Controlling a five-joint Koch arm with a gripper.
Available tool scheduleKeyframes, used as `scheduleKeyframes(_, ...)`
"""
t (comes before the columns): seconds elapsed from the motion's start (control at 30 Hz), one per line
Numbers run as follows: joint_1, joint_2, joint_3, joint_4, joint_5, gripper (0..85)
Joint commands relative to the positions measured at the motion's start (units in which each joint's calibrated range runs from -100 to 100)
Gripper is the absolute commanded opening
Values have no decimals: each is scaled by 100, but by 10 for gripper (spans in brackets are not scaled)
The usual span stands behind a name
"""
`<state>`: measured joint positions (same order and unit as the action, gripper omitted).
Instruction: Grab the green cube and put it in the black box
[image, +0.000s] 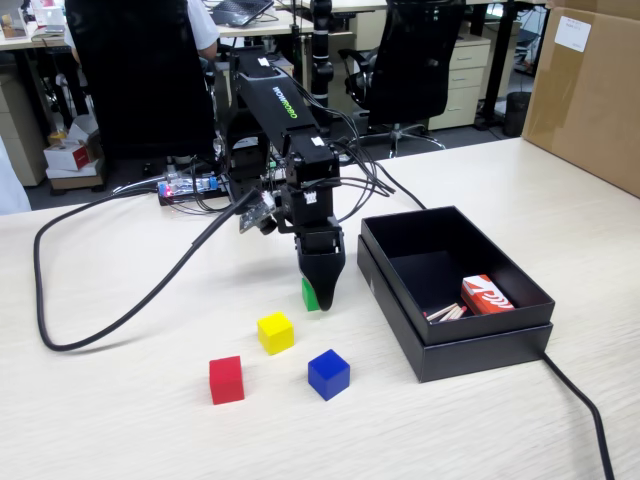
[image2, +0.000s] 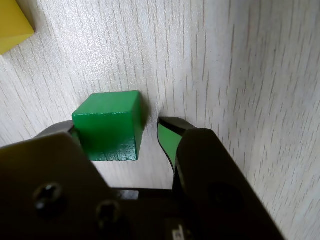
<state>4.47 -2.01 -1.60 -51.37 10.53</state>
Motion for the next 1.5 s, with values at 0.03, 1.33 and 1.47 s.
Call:
scheduleKeyframes(0.03,-5,23,51,122,29,307)
scheduleKeyframes(1.33,1358,-1377,2562,-845,606,97)
scheduleKeyframes(1.47,1353,-574,2562,-768,674,98)
